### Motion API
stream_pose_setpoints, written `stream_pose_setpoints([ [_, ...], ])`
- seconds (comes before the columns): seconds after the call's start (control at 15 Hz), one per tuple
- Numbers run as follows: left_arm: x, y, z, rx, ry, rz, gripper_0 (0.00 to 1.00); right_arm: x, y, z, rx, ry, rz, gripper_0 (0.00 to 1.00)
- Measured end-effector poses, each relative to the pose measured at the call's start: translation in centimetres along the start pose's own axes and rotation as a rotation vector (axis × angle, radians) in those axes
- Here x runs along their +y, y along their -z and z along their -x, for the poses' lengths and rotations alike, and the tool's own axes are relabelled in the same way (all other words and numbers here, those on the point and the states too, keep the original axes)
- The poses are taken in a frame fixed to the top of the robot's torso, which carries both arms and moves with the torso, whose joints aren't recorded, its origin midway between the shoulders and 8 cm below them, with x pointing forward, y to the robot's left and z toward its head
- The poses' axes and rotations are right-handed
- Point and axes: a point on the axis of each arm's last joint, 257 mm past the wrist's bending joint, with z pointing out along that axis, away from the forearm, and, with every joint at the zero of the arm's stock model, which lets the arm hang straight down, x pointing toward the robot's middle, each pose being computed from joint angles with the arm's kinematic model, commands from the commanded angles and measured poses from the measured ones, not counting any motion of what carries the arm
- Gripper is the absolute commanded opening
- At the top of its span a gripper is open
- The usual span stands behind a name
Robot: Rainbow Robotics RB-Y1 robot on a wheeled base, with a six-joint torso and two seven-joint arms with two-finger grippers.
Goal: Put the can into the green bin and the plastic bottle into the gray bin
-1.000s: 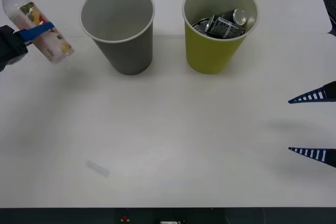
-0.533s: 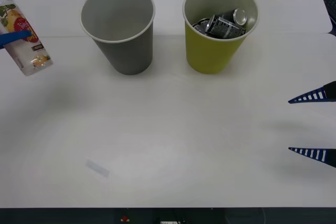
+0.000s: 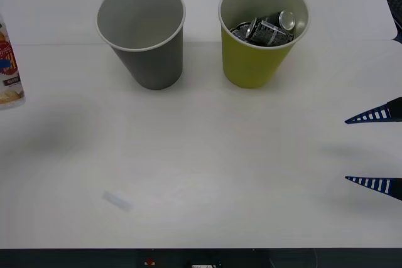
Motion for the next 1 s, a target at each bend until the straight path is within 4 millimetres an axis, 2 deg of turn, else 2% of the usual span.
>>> stream_pose_setpoints([
  [0.2,-0.8,-1.3,1.1,0.071,-0.025,0.012,0.00,0.0,0.0,0.0,0.000,0.000,0.000,1.00],
  [0.53,-0.7,-5.0,5.6,0.085,-0.190,0.103,0.00,0.0,0.0,0.0,0.000,0.000,0.000,1.00],
  [1.0,-2.6,-10.2,10.7,0.122,-0.345,0.129,0.00,0.0,0.0,0.0,0.000,0.000,0.000,1.00],
])
